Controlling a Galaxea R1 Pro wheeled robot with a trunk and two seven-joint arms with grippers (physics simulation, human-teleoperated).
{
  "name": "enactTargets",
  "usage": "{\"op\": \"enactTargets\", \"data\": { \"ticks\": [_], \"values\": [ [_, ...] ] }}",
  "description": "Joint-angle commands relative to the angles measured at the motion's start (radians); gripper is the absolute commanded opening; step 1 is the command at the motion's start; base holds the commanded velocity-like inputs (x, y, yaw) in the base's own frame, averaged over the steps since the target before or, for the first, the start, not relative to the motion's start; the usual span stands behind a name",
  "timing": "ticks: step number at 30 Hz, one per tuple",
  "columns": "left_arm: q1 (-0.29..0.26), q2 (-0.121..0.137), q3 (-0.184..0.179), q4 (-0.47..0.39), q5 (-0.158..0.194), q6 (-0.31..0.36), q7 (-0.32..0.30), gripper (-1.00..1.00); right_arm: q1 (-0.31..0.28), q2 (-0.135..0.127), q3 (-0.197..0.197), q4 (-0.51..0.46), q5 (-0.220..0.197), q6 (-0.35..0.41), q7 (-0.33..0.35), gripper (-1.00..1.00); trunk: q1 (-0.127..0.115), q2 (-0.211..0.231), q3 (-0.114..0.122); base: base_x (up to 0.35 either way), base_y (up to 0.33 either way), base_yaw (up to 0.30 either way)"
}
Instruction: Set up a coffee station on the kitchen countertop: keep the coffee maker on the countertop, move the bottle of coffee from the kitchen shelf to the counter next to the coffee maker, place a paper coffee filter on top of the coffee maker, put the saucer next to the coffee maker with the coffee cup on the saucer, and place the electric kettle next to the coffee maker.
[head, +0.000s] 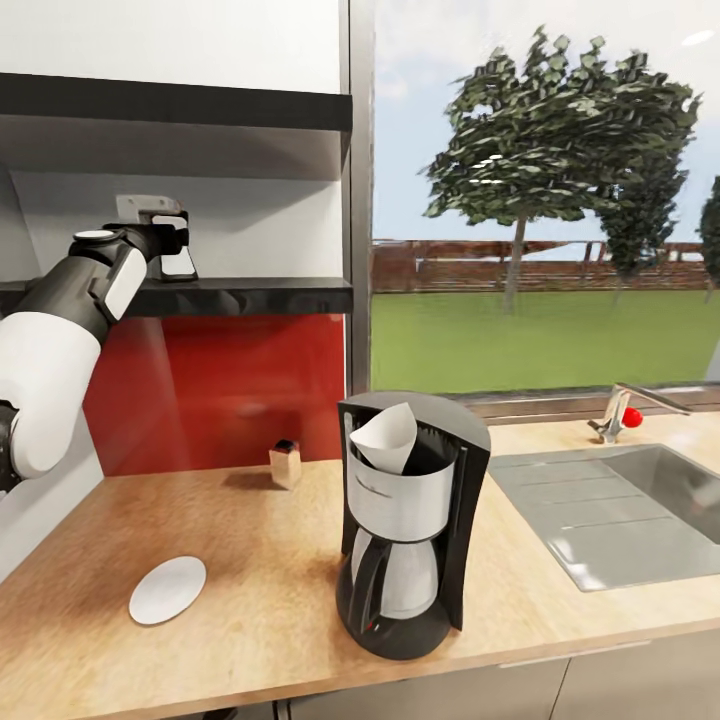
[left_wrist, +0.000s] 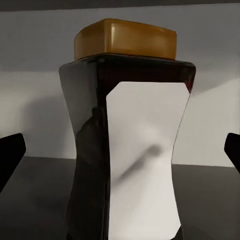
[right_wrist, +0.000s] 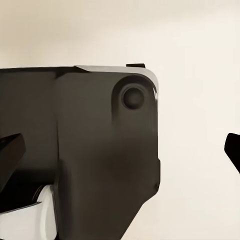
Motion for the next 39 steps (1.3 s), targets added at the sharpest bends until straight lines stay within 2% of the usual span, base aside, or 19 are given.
{"op": "enactTargets", "data": {
  "ticks": [1, 13, 22, 39],
  "values": [
    [0.000, 0.002, -0.008, -0.002, 0.011, 0.005, 0.008, 1.00, 0.000, 0.000, -0.002, 0.001, -0.001, -0.004, 0.000, 1.00, 0.000, -0.001, 0.000, 0.029, 0.000, 0.000],
    [0.003, 0.002, -0.009, 0.005, 0.012, 0.003, 0.008, 1.00, 0.000, 0.001, -0.002, 0.001, -0.001, -0.004, 0.000, 1.00, 0.000, -0.001, 0.000, 0.071, 0.000, 0.000],
    [0.041, 0.002, -0.008, -0.003, 0.012, 0.003, 0.008, 1.00, 0.000, 0.000, -0.002, 0.001, -0.001, -0.004, 0.000, 1.00, 0.000, -0.001, 0.000, 0.042, 0.000, 0.000],
    [0.043, 0.002, -0.008, -0.006, 0.012, 0.003, 0.007, 1.00, 0.000, -0.001, -0.002, 0.001, -0.001, -0.004, -0.002, 1.00, 0.000, -0.001, 0.000, 0.038, 0.000, 0.000]
  ]
}}
